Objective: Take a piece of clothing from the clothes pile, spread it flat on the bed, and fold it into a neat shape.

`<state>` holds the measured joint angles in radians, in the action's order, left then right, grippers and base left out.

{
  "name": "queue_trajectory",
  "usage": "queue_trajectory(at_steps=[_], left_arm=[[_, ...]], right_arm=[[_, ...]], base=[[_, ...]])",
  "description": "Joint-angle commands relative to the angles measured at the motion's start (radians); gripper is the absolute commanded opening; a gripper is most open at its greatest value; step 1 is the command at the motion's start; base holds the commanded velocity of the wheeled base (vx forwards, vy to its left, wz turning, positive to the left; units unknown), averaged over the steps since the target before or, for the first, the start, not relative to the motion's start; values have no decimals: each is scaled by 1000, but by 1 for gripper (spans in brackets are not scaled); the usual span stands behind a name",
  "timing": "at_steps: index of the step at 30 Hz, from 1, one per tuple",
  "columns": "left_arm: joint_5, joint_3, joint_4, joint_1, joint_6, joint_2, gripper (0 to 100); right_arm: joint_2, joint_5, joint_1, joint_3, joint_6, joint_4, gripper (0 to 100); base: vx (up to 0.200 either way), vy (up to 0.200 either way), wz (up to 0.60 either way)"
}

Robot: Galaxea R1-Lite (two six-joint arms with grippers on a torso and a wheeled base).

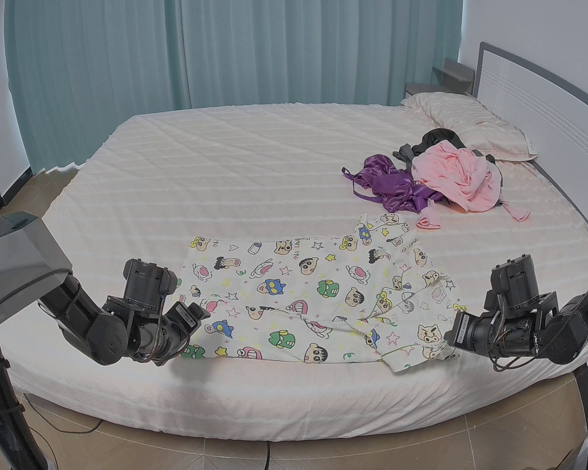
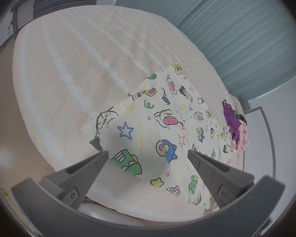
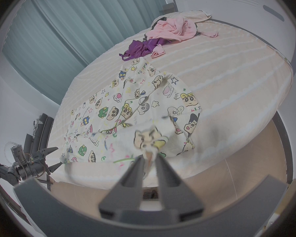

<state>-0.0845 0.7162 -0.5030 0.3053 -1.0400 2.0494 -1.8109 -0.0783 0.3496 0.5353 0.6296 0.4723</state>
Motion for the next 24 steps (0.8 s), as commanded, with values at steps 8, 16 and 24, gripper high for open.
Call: queue_trajectory(at_steps=[8,16,24], left_arm=[[-1,0,-2,0,0,8,100],[-3,-1,0,-2,-2,5,100],[-6,-18,1,-6,0,-15,100]], right_arm=[[-8,12,2,5,5,19,100],[-156,68,174,121,111,77,100],[-312,68,262,333,154,69,100]], base=[[0,0,0],[0,0,0],[0,0,0]])
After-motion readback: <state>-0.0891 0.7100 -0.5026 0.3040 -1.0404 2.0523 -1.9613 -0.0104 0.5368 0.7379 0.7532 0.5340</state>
